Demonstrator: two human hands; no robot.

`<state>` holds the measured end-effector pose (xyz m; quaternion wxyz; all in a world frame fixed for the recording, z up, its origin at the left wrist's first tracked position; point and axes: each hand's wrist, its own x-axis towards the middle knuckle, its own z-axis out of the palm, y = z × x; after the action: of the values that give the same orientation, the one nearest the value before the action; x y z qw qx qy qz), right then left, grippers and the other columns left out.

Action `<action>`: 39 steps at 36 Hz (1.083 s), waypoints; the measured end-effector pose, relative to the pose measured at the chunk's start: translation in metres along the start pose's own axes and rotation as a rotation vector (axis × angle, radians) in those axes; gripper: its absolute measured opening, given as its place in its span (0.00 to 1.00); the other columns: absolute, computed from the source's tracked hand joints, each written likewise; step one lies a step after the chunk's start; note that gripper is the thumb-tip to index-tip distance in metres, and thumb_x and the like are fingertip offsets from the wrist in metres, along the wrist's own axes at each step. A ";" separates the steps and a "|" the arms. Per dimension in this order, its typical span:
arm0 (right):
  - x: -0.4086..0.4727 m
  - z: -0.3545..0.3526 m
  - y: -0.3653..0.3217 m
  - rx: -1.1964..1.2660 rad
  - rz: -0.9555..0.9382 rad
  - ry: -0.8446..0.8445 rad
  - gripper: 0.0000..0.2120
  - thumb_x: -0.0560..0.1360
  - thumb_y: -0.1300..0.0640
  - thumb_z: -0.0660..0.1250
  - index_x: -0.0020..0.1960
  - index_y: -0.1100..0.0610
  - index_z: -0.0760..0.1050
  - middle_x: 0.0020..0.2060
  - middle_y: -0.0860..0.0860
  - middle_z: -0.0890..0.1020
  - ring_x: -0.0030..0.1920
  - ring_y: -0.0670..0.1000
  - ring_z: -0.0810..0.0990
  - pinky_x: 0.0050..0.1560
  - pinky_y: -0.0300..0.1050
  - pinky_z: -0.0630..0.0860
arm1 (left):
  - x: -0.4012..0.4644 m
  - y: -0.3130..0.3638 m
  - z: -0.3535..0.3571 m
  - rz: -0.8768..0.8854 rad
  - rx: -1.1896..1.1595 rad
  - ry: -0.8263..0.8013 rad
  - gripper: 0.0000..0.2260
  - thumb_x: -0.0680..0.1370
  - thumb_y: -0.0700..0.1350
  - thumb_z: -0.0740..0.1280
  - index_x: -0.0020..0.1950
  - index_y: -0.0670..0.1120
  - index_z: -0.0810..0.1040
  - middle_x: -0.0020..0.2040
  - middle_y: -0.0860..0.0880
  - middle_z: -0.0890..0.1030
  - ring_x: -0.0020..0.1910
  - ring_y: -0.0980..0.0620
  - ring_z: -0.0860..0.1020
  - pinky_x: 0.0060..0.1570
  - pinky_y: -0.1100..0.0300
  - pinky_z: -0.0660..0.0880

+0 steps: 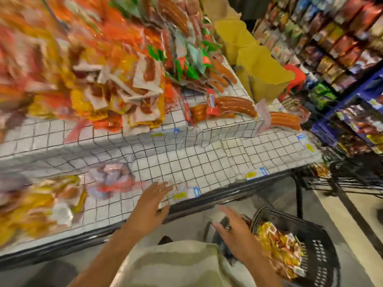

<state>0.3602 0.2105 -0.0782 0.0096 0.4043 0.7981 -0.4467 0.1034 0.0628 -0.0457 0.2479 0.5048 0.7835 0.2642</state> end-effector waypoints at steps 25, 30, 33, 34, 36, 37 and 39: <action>0.126 0.079 -0.137 -0.017 -0.365 -0.452 0.23 0.79 0.58 0.70 0.68 0.38 0.71 0.64 0.35 0.78 0.64 0.34 0.75 0.68 0.40 0.73 | -0.120 -0.083 -0.048 -0.518 -0.081 0.376 0.21 0.79 0.42 0.67 0.73 0.50 0.72 0.72 0.55 0.67 0.74 0.52 0.63 0.74 0.58 0.60; 0.162 0.107 -0.168 -0.023 -0.445 -0.554 0.29 0.79 0.55 0.71 0.73 0.35 0.67 0.58 0.35 0.80 0.59 0.36 0.78 0.56 0.39 0.78 | -0.140 -0.085 -0.052 -0.631 -0.103 0.471 0.21 0.80 0.43 0.67 0.73 0.52 0.71 0.76 0.57 0.64 0.76 0.55 0.61 0.75 0.59 0.57; 0.172 0.127 -0.190 -0.032 -0.516 -0.608 0.27 0.77 0.52 0.73 0.70 0.34 0.68 0.58 0.35 0.81 0.57 0.39 0.80 0.51 0.39 0.79 | -0.153 -0.087 -0.052 -0.665 -0.116 0.540 0.23 0.80 0.42 0.67 0.72 0.59 0.68 0.74 0.63 0.64 0.74 0.57 0.62 0.75 0.56 0.59; 0.174 0.134 -0.195 -0.027 -0.518 -0.612 0.26 0.77 0.51 0.74 0.70 0.35 0.69 0.57 0.36 0.82 0.56 0.40 0.81 0.50 0.40 0.80 | -0.156 -0.089 -0.051 -0.682 -0.116 0.557 0.24 0.80 0.42 0.67 0.72 0.60 0.66 0.73 0.62 0.64 0.74 0.56 0.63 0.75 0.54 0.60; 0.176 0.147 -0.203 -0.022 -0.511 -0.595 0.23 0.75 0.49 0.75 0.66 0.36 0.71 0.55 0.39 0.82 0.53 0.41 0.81 0.49 0.41 0.81 | -0.163 -0.092 -0.050 -0.732 -0.135 0.577 0.23 0.80 0.43 0.67 0.72 0.60 0.66 0.74 0.56 0.67 0.75 0.51 0.64 0.75 0.51 0.62; 0.175 0.153 -0.207 -0.018 -0.517 -0.585 0.21 0.75 0.49 0.76 0.64 0.37 0.73 0.55 0.39 0.82 0.53 0.41 0.82 0.49 0.41 0.81 | -0.165 -0.095 -0.050 -0.754 -0.145 0.583 0.23 0.80 0.43 0.67 0.72 0.58 0.67 0.75 0.54 0.67 0.76 0.51 0.63 0.75 0.50 0.63; 0.173 0.162 -0.215 -0.017 -0.542 -0.559 0.19 0.76 0.50 0.75 0.63 0.40 0.74 0.56 0.39 0.82 0.53 0.40 0.82 0.49 0.40 0.81 | -0.171 -0.104 -0.051 -0.767 -0.161 0.604 0.22 0.81 0.44 0.67 0.74 0.56 0.68 0.75 0.53 0.67 0.76 0.52 0.63 0.75 0.51 0.62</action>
<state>0.0467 0.1449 -0.0891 0.1116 0.0415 0.8464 -0.5191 0.0641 -0.1394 -0.0563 0.1276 0.0601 0.9268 0.3481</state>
